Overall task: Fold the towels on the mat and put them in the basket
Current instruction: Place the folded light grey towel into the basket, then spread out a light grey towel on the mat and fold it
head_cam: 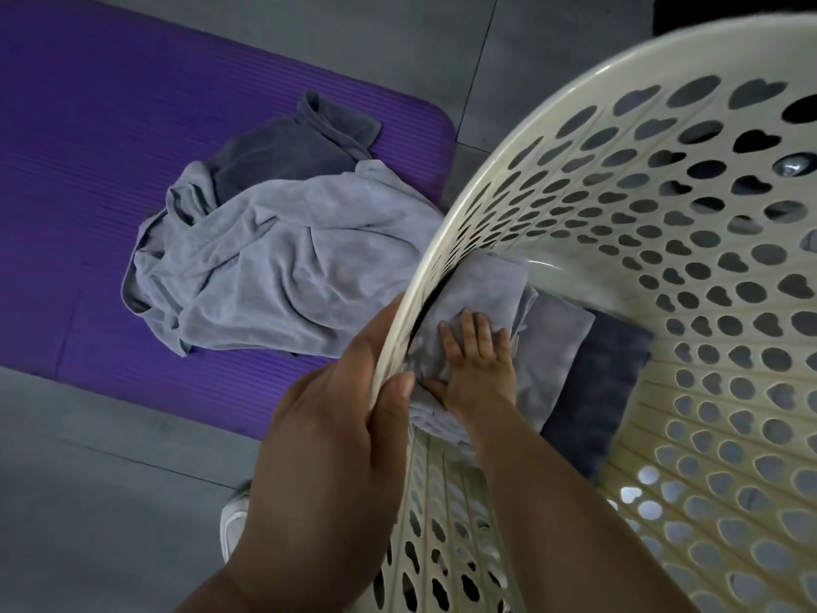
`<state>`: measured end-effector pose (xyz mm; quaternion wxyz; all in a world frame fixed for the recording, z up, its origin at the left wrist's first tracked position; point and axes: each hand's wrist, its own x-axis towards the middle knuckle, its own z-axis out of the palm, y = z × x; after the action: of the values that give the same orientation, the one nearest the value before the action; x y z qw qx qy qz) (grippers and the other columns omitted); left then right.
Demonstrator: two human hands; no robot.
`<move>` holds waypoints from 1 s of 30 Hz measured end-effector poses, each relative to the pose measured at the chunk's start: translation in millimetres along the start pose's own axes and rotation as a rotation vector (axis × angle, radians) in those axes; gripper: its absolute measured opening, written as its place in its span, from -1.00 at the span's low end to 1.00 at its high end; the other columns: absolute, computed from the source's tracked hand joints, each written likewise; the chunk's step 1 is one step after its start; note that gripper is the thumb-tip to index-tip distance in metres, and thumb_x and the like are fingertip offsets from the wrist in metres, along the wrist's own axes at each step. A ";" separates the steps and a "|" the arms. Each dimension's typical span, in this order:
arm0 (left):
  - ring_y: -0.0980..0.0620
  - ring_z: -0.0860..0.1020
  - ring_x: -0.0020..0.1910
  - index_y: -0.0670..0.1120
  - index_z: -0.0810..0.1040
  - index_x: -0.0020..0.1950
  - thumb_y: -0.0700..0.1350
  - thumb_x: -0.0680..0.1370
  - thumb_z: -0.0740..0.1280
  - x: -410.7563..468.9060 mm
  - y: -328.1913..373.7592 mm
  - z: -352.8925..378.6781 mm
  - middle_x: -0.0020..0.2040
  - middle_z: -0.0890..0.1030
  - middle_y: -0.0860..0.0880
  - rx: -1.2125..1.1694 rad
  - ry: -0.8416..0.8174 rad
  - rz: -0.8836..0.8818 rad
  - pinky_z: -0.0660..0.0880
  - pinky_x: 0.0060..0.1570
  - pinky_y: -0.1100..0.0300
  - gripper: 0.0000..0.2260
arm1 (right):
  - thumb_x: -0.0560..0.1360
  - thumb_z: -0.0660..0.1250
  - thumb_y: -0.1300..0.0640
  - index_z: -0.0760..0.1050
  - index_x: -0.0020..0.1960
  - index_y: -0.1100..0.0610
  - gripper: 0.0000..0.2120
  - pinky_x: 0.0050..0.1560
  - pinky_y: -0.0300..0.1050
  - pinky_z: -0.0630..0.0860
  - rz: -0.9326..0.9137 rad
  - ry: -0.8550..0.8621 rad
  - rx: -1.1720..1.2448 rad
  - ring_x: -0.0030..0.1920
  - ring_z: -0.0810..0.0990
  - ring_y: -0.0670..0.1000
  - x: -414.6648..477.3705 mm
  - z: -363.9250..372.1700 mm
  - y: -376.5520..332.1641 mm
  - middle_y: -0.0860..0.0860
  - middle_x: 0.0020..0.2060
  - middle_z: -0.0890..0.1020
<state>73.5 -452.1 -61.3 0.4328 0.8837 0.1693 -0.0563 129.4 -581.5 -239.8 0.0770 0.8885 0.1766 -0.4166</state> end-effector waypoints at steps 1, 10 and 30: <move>0.18 0.56 -0.22 0.27 0.15 0.27 0.20 0.42 -0.05 -0.1 0.0 -0.4 -0.24 0.50 0.31 -0.005 -0.005 -0.009 0.43 -0.21 0.35 -0.59 | 0.52 -0.13 -0.32 -0.30 0.50 0.04 -0.27 0.42 0.12 -0.34 0.003 0.002 0.013 0.48 -0.32 0.11 -0.9 -0.8 -0.6 0.10 0.48 -0.30; -0.11 0.58 0.01 0.00 0.34 0.37 0.02 0.60 0.06 4.5 15.1 -17.2 0.04 0.60 -0.04 0.139 -0.134 -0.174 0.27 -0.21 0.25 -0.65 | 0.58 0.03 0.06 0.35 0.34 0.11 -0.63 0.40 -0.14 0.06 -0.043 0.076 0.242 0.41 0.23 0.07 -101.1 -59.4 10.6 0.07 0.34 0.40; -0.14 0.54 0.07 -0.04 0.54 0.10 -0.07 0.58 0.15 78.7 -157.5 -219.6 0.07 0.61 -0.10 0.407 -0.190 -0.409 0.32 -0.18 0.18 -0.79 | 0.59 0.07 0.17 0.25 0.41 0.14 -0.61 0.33 -0.08 0.22 -0.102 0.296 0.308 0.39 0.27 0.11 1.0 -206.4 -210.8 0.10 0.40 0.30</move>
<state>82.1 -170.7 -62.1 0.2402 0.8906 0.2878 -0.2575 197.5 -327.5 -106.0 -0.1074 0.9312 0.1651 -0.3068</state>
